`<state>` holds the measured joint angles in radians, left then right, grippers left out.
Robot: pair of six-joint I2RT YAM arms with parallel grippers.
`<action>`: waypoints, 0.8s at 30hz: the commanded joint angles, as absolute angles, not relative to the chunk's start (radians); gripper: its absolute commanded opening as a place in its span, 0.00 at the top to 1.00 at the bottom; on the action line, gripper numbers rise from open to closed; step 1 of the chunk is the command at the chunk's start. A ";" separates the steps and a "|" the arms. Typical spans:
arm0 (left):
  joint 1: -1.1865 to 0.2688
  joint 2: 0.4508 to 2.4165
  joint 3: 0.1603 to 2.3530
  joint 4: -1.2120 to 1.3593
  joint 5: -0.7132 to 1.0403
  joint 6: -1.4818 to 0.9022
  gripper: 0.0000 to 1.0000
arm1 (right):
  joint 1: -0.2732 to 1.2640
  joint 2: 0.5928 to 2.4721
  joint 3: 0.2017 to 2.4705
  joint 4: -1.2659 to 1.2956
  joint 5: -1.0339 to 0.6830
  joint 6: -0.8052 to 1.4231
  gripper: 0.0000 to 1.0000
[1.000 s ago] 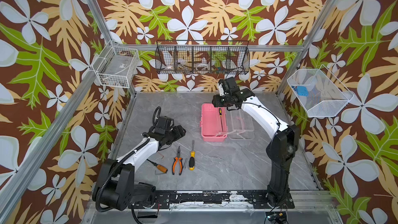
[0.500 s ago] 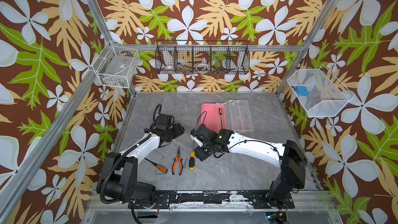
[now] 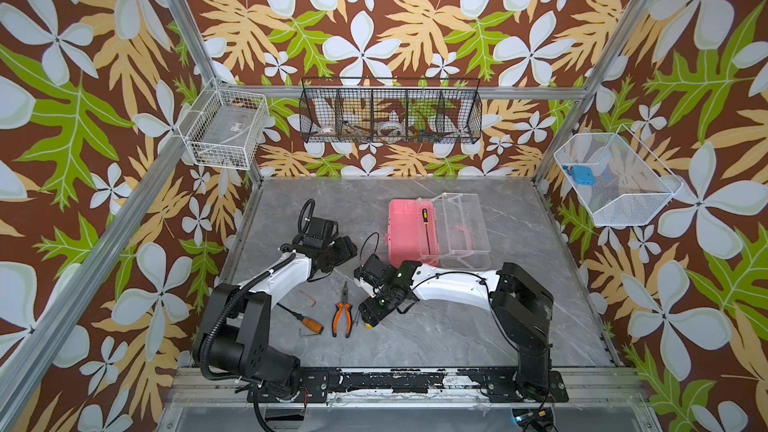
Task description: Pack the tool kit
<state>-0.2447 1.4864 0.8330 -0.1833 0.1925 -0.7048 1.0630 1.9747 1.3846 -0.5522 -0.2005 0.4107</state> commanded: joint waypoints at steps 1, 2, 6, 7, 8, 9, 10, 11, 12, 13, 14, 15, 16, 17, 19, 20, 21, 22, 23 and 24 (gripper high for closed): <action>-0.244 1.485 0.824 -0.179 0.195 -0.695 0.23 | 1.063 2.004 1.407 -0.536 -0.201 0.408 0.29; -0.244 1.484 0.822 -0.178 0.194 -0.693 0.23 | 1.063 2.017 1.413 -0.537 -0.198 0.409 0.32; -0.242 1.485 0.816 -0.179 0.201 -0.693 0.23 | 1.058 2.045 1.423 -0.542 -0.182 0.419 0.37; -0.242 1.483 0.813 -0.176 0.205 -0.697 0.23 | 1.054 2.047 1.423 -0.543 -0.175 0.424 0.37; -0.242 1.482 0.809 -0.171 0.210 -0.699 0.23 | 1.049 2.049 1.422 -0.546 -0.169 0.430 0.38; -0.242 1.482 0.807 -0.169 0.211 -0.701 0.23 | 1.044 2.050 1.419 -0.545 -0.167 0.434 0.39; -0.242 1.483 0.804 -0.165 0.215 -0.703 0.23 | 1.037 2.052 1.418 -0.548 -0.166 0.437 0.39; -0.242 1.484 0.802 -0.162 0.218 -0.703 0.23 | 1.032 2.052 1.416 -0.549 -0.161 0.440 0.42; -0.242 1.485 0.800 -0.162 0.219 -0.703 0.23 | 1.030 2.052 1.416 -0.554 -0.154 0.439 0.45; -0.242 1.486 0.799 -0.160 0.219 -0.701 0.23 | 1.028 2.050 1.416 -0.559 -0.140 0.439 0.47; -0.242 1.486 0.798 -0.161 0.221 -0.700 0.23 | 1.026 2.047 1.415 -0.566 -0.127 0.437 0.48; -0.242 1.489 0.798 -0.161 0.221 -0.700 0.23 | 1.025 2.042 1.411 -0.571 -0.112 0.435 0.49; -0.241 1.489 0.796 -0.161 0.224 -0.698 0.23 | 1.023 2.039 1.404 -0.572 -0.103 0.433 0.52; -0.242 1.488 0.796 -0.161 0.224 -0.697 0.23 | 1.021 2.035 1.400 -0.575 -0.095 0.431 0.54; -0.241 1.490 0.796 -0.158 0.227 -0.696 0.23 | 1.014 2.029 1.384 -0.578 -0.081 0.429 0.60; -0.242 1.491 0.798 -0.158 0.227 -0.696 0.23 | 1.009 2.026 1.378 -0.578 -0.076 0.428 0.63; -0.242 1.490 0.799 -0.158 0.231 -0.695 0.23 | 1.005 2.022 1.371 -0.577 -0.073 0.426 0.67; -0.242 1.490 0.799 -0.158 0.232 -0.695 0.23 | 0.999 2.016 1.365 -0.578 -0.066 0.424 0.70; -0.242 1.488 0.801 -0.157 0.235 -0.695 0.23 | 0.996 2.012 1.362 -0.580 -0.060 0.420 0.73; -0.241 1.490 0.803 -0.158 0.238 -0.696 0.23 | 0.990 2.007 1.360 -0.584 -0.053 0.415 0.75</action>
<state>-0.2432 1.4864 0.7975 -0.1741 0.2264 -0.7048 1.0012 2.0113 1.3705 -0.5179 -0.1333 0.4335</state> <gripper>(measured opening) 0.769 0.265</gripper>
